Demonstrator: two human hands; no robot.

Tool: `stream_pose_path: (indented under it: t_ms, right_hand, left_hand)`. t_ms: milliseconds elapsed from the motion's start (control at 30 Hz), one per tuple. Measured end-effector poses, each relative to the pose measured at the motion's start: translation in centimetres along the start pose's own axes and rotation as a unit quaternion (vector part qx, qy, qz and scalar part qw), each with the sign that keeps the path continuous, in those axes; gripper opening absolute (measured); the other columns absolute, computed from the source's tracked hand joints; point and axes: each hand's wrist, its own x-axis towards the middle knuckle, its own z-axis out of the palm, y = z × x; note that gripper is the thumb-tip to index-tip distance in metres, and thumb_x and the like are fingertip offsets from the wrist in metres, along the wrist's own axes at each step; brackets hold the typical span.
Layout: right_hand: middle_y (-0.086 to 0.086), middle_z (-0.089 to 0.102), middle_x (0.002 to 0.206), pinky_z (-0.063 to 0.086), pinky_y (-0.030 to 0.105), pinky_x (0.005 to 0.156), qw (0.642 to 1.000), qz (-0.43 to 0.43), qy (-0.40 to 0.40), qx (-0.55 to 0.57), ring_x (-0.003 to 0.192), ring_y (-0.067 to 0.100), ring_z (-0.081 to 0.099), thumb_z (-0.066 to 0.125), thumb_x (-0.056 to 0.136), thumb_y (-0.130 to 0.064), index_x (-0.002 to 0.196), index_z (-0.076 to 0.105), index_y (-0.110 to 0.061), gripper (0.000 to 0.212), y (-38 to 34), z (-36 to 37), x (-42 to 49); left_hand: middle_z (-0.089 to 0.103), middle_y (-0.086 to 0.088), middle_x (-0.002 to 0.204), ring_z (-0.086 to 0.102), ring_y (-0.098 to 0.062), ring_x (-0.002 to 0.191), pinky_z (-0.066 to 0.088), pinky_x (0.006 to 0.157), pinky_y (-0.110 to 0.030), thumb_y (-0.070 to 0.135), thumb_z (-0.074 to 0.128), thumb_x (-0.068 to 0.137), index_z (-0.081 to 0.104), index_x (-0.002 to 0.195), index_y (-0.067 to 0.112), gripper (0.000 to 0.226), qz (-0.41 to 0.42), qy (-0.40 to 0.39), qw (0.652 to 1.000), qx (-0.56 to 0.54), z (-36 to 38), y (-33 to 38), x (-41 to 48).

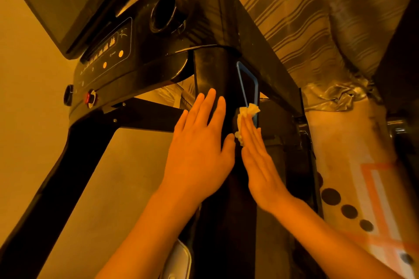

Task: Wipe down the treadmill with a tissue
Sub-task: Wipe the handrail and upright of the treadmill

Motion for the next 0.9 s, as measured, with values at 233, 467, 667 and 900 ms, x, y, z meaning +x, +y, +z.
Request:
stream_pose_path:
  t_ms: [233,467,667,900]
  right_hand:
    - [-0.008,-0.003,0.173,-0.010,0.021,0.125,0.999,0.017,0.000,-0.034,0.159,0.007,-0.006,0.011,0.107,-0.059,0.164,0.003,-0.024,0.066,0.2,0.0,0.7]
    - [-0.021,-0.007,0.172,-0.009,0.024,0.127,0.998,0.055,-0.002,0.007,0.158,0.005,-0.007,0.009,0.104,-0.067,0.164,-0.002,-0.036,0.068,-2.6,1.1,-3.4]
    - [-0.026,-0.016,0.168,-0.009,0.022,0.125,0.999,0.042,-0.009,0.004,0.155,-0.004,-0.013,0.009,0.105,-0.056,0.157,-0.007,-0.044,0.056,-3.6,0.6,-0.8]
    - [0.000,-0.005,0.174,-0.016,0.016,0.120,0.995,0.000,0.008,-0.100,0.157,0.004,-0.011,0.011,0.107,-0.037,0.164,0.000,-0.015,0.062,-1.6,-1.8,11.1]
  left_hand:
    - [-0.015,0.012,0.171,-0.024,-0.003,0.154,-0.022,0.116,-0.023,0.072,0.023,0.092,0.000,0.165,0.031,0.087,0.007,-0.018,1.000,0.001,-1.6,0.1,-3.2]
    - [-0.043,0.029,0.155,-0.040,0.005,0.143,-0.023,0.117,-0.023,0.084,0.002,0.080,-0.029,0.151,0.050,0.085,-0.005,-0.066,0.998,0.004,-2.8,0.1,-9.0]
    - [-0.036,0.036,0.157,-0.030,0.007,0.148,-0.015,0.120,-0.023,0.084,0.018,0.078,-0.021,0.150,0.057,0.086,-0.018,-0.037,0.997,-0.061,-1.7,-0.3,-9.1]
    - [-0.025,0.034,0.162,-0.023,0.004,0.152,-0.008,0.123,-0.030,0.077,0.025,0.086,-0.013,0.153,0.056,0.080,-0.003,-0.019,0.997,-0.079,-1.1,-0.4,-9.1]
